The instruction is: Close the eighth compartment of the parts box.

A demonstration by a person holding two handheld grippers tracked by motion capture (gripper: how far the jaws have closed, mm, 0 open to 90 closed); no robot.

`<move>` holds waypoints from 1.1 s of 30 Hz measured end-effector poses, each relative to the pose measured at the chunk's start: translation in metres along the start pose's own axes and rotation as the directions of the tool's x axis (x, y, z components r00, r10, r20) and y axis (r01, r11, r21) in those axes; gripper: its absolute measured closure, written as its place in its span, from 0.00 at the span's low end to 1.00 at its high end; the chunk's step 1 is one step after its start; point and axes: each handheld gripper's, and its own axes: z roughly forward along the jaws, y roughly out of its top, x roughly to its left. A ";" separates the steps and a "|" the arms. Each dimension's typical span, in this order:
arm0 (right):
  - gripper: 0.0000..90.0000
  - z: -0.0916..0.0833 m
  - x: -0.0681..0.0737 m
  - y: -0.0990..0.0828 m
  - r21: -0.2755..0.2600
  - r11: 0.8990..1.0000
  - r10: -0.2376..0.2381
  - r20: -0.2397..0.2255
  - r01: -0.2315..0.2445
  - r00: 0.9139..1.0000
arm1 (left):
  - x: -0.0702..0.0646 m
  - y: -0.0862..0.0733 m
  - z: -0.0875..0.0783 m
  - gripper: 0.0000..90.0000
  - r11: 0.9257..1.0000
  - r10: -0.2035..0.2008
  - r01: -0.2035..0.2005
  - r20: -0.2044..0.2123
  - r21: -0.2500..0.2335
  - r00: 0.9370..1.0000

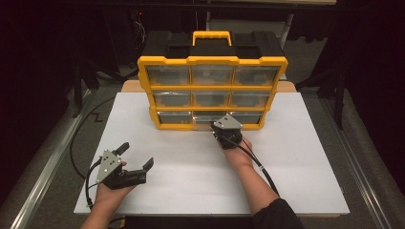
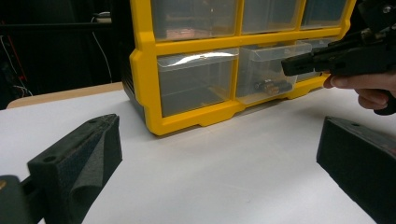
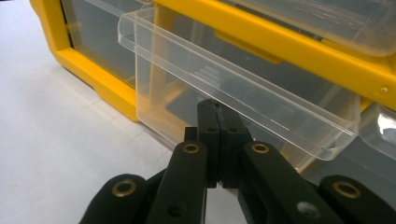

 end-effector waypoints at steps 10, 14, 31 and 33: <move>1.00 0.008 -0.004 0.003 0.003 1.000 0.011 0.017 -0.011 1.000 | 0.000 0.000 0.000 0.01 1.000 0.000 0.000 0.000 0.001 1.000; 1.00 0.012 -0.009 0.006 0.023 1.000 0.008 0.034 -0.009 0.999 | 0.000 0.000 0.000 0.01 1.000 0.000 0.000 0.000 0.000 1.000; 0.98 0.014 -0.009 0.006 0.045 0.999 0.001 0.039 -0.003 0.999 | 0.001 -0.001 0.000 0.01 1.000 -0.001 0.001 0.001 0.001 1.000; 0.95 0.010 -0.009 0.005 0.043 0.999 0.006 0.024 -0.007 1.000 | 0.000 -0.001 0.000 0.01 1.000 0.002 -0.002 0.000 0.005 1.000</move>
